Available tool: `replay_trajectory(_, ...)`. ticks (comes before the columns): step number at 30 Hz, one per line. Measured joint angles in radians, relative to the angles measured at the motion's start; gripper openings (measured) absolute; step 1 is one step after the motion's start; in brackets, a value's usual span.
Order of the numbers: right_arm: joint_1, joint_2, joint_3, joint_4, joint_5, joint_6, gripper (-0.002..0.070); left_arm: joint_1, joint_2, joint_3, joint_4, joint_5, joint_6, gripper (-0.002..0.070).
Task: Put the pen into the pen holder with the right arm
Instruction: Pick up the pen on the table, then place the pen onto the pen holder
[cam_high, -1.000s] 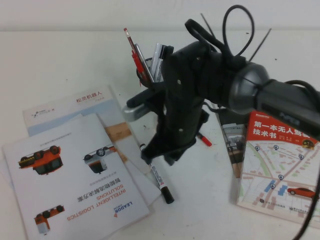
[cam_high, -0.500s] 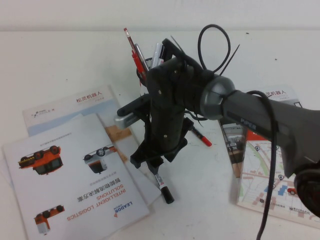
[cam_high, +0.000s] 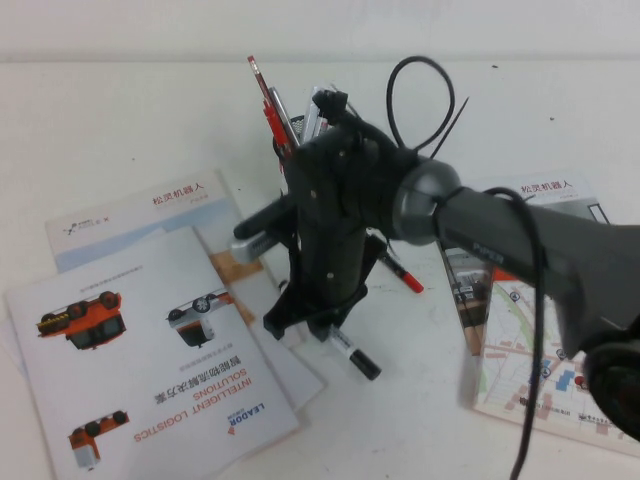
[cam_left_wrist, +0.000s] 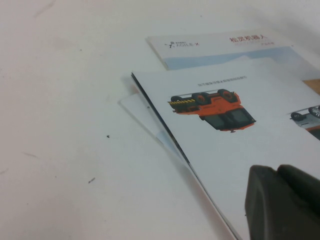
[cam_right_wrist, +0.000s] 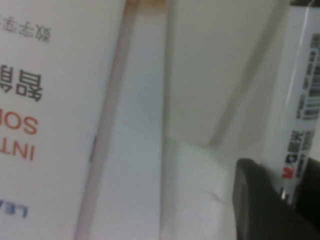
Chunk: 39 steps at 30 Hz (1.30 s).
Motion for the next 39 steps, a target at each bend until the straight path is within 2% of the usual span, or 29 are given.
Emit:
replay_trajectory(5, -0.002, -0.142, 0.03, -0.028, -0.035, 0.059, 0.0116, 0.0, 0.0, 0.0, 0.0, 0.0, 0.0, -0.0002)
replay_trajectory(9, -0.009, -0.344, 0.222, -0.031, -0.277, 0.088, 0.0116, 0.0, 0.0, 0.0, 0.0, 0.0, 0.0, -0.0002)
replay_trajectory(12, -0.011, -0.498, 0.47, 0.0, -0.589, 0.094, 0.0116, 0.0, 0.0, 0.0, 0.0, 0.0, 0.0, -0.0003)
replay_trajectory(16, -0.011, -0.662, 0.797, 0.077, -1.171, 0.095, 0.0116, 0.0, 0.0, 0.0, 0.0, 0.0, 0.0, -0.0003)
replay_trajectory(19, -0.022, -0.67, 0.915, 0.133, -1.459, 0.095, 0.0116, 0.0, 0.0, 0.0, 0.0, 0.0, 0.0, -0.0003)
replay_trajectory(23, -0.049, -0.594, 0.921, 0.11, -1.689, 0.095, 0.0116, 0.0, 0.0, 0.0, 0.0, 0.0, 0.0, -0.0003)
replay_trajectory(27, -0.084, -0.491, 0.841, 0.099, -1.853, 0.095, 0.0116, 0.0, 0.0, 0.0, 0.0, 0.0, 0.0, -0.0002)
replay_trajectory(35, -0.14, -0.27, 0.575, 0.049, -1.863, 0.095, 0.0116, 0.0, 0.0, 0.0, 0.0, 0.0, 0.0, -0.0002)
replay_trajectory(39, -0.152, -0.19, 0.472, 0.035, -1.804, 0.095, 0.0116, 0.0, 0.0, 0.0, 0.0, 0.0, 0.0, -0.0003)
